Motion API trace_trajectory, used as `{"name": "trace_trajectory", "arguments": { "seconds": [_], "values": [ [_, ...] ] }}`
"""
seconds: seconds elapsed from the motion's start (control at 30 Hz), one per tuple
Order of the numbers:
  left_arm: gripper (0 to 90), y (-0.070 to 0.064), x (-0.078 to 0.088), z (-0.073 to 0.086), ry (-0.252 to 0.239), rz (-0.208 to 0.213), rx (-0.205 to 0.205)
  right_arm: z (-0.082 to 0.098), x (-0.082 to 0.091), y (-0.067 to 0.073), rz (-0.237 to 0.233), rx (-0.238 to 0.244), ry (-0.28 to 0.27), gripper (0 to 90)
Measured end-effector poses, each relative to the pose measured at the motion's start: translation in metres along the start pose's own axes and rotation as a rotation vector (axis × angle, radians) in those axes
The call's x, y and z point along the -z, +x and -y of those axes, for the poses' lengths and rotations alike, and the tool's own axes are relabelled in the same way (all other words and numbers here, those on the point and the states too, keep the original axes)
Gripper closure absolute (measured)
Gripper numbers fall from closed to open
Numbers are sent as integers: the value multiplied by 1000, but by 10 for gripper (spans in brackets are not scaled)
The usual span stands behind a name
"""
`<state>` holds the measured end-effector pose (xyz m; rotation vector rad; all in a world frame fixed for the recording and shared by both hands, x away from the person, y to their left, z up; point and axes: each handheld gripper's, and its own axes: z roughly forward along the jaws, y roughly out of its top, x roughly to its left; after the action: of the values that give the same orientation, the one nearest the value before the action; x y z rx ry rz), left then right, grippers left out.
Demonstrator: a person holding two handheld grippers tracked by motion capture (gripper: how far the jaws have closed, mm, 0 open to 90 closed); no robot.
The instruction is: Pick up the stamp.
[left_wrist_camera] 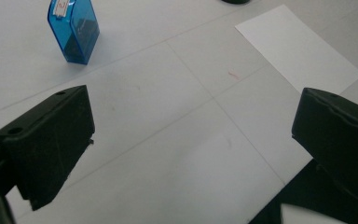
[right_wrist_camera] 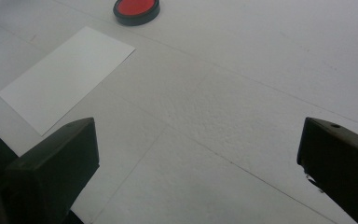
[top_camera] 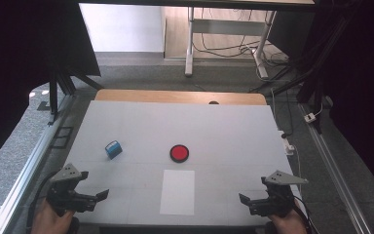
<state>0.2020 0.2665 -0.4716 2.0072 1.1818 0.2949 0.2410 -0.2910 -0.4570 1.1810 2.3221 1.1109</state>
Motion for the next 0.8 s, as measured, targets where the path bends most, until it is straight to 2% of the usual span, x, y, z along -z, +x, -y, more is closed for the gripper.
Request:
{"name": "trace_trajectory", "arguments": {
  "seconds": [0.3,0.33,0.47,0.8],
  "values": [
    [0,7,-12,-3,-4,-9,6,0,0,0,-3,4,5,0],
    [0,9,-15,-5,-1,-24,6,0,0,0,-3,5,5,0],
    [0,14,-19,-9,-1,-18,18,0,-1,0,-5,6,6,0],
    [0,25,-31,-20,18,-38,-7,-1,-1,0,-8,2,9,0]
  ]
}}
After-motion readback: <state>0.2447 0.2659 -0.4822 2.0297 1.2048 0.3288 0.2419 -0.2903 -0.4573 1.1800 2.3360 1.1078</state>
